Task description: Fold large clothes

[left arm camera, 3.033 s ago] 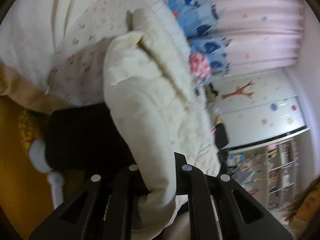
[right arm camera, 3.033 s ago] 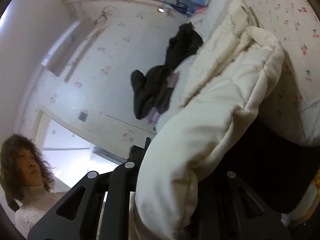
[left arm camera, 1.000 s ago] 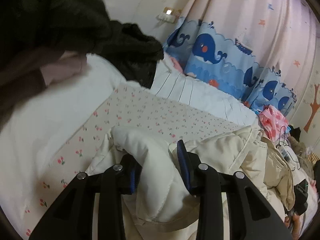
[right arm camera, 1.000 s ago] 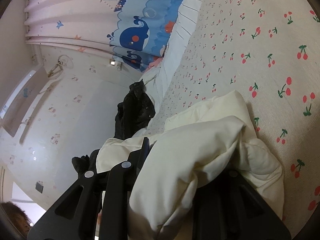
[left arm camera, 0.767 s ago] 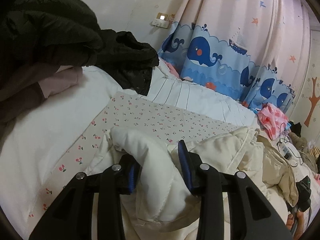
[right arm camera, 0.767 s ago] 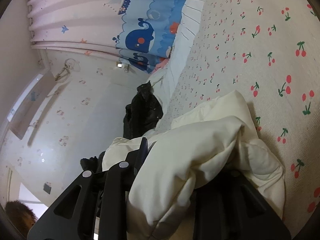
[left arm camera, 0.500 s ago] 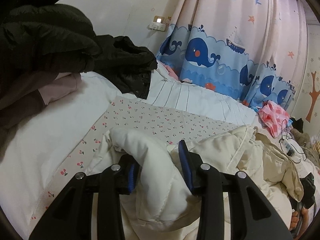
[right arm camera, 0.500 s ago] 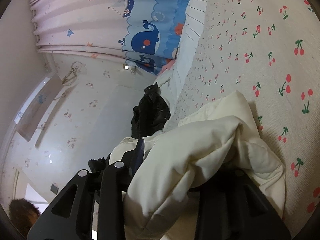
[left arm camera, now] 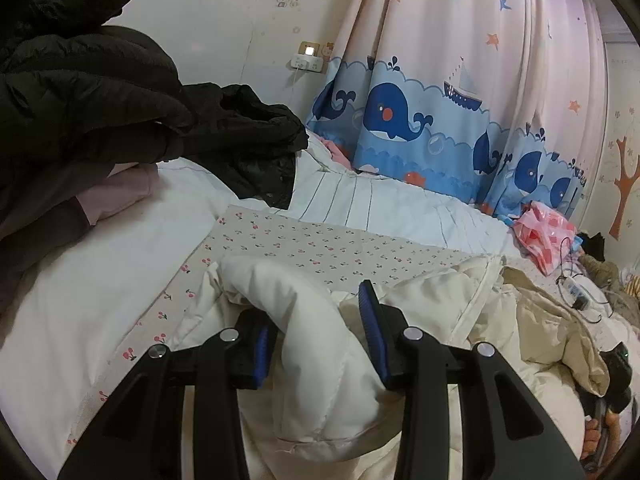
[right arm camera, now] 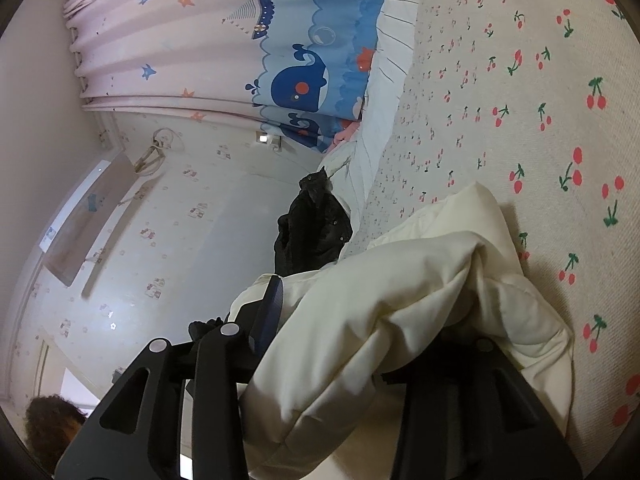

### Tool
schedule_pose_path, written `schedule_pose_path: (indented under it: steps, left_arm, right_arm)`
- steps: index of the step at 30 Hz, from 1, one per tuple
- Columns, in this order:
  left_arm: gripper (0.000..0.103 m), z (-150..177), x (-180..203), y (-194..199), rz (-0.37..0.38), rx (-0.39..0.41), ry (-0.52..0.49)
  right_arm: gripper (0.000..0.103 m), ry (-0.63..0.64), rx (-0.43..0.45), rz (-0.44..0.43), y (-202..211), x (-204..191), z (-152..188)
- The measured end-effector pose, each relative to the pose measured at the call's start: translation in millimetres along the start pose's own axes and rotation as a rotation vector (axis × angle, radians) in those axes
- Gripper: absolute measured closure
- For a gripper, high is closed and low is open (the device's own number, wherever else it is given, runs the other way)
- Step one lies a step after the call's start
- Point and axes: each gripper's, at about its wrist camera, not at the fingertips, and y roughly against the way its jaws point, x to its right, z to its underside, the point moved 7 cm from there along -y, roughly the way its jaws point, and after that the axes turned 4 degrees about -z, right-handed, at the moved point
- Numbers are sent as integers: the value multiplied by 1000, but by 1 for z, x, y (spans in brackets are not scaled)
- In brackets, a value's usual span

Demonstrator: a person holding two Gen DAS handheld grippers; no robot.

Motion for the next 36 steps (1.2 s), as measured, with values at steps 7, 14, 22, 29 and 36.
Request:
schedule_pose_path:
  steps: [7, 14, 22, 29, 36]
  left_arm:
    - [24, 1, -58, -17, 232, -183, 497]
    - [13, -30, -116, 18, 66, 6, 562]
    - [8, -43, -15, 22, 132, 36, 172]
    - [8, -21, 70, -25, 92, -98, -70]
    - [8, 62, 71, -116, -60, -533, -173]
  right_arm:
    - [51, -109, 17, 39, 3, -2, -10]
    - [7, -74, 105, 95, 10, -61, -25]
    - [7, 373, -9, 511, -39, -131, -25]
    - [7, 833, -274, 906, -175, -117, -2]
    - [7, 642, -413, 1172, -186, 49, -9]
